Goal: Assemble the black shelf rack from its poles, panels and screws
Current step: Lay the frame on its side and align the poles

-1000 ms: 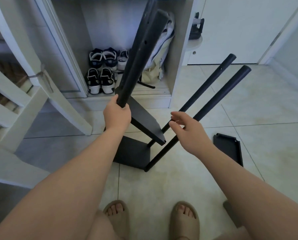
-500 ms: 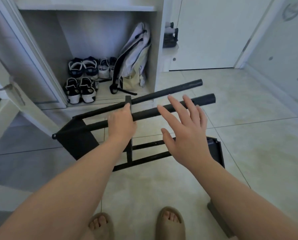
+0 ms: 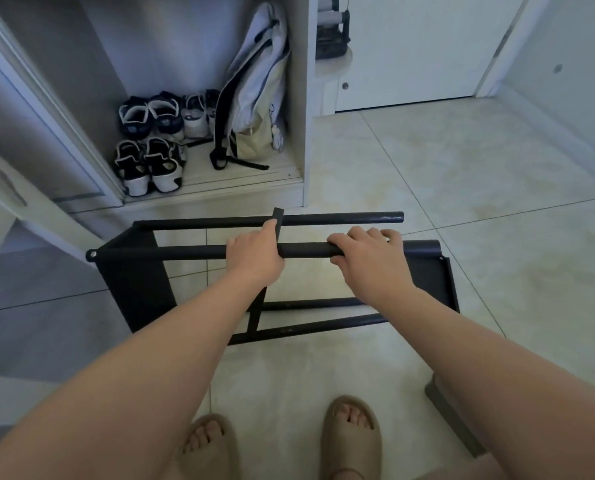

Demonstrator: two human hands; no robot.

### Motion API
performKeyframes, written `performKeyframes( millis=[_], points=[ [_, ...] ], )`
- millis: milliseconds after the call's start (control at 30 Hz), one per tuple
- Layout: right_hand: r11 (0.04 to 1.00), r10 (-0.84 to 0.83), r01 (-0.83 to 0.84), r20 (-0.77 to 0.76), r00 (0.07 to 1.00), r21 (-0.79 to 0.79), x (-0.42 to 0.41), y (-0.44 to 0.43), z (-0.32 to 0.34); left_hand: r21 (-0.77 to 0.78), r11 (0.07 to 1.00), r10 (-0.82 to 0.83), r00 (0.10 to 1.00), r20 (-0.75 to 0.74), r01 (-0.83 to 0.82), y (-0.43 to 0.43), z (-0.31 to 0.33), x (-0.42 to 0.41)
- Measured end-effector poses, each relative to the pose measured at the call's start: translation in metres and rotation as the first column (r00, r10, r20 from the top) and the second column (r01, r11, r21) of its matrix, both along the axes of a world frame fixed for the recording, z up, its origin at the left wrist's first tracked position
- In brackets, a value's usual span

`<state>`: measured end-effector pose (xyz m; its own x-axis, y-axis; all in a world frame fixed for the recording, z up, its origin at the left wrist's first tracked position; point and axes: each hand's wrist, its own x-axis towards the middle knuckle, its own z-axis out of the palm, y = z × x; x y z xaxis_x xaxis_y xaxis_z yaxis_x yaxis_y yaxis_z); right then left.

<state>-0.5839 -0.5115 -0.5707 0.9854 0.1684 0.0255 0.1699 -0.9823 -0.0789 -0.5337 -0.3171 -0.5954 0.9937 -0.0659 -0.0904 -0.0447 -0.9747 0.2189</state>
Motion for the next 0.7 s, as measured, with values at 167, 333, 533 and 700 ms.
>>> performKeyframes(
  millis=[167, 333, 533, 700],
  points=[
    [0.999, -0.004, 0.006, -0.040, 0.999, 0.052, 0.003, -0.004, -0.008, -0.321, 0.924, 0.008, 0.852, -0.523, -0.206, 0.021, 0.021, 0.028],
    [0.995, -0.014, 0.030, -0.171, 0.985, 0.093, 0.005, -0.012, -0.018, -0.307, 0.905, 0.095, 0.845, -0.527, -0.294, 0.020, 0.006, 0.041],
    [0.993, -0.043, 0.075, -0.328, 0.944, 0.086, 0.007, -0.027, -0.034, -0.310, 0.910, 0.028, 0.788, -0.614, -0.274, 0.017, -0.020, 0.041],
    [0.998, -0.032, 0.051, -0.348, 0.937, 0.045, 0.011, -0.029, -0.039, -0.411, 0.864, -0.042, 0.773, -0.633, -0.290, 0.022, -0.030, 0.040]
  ],
)
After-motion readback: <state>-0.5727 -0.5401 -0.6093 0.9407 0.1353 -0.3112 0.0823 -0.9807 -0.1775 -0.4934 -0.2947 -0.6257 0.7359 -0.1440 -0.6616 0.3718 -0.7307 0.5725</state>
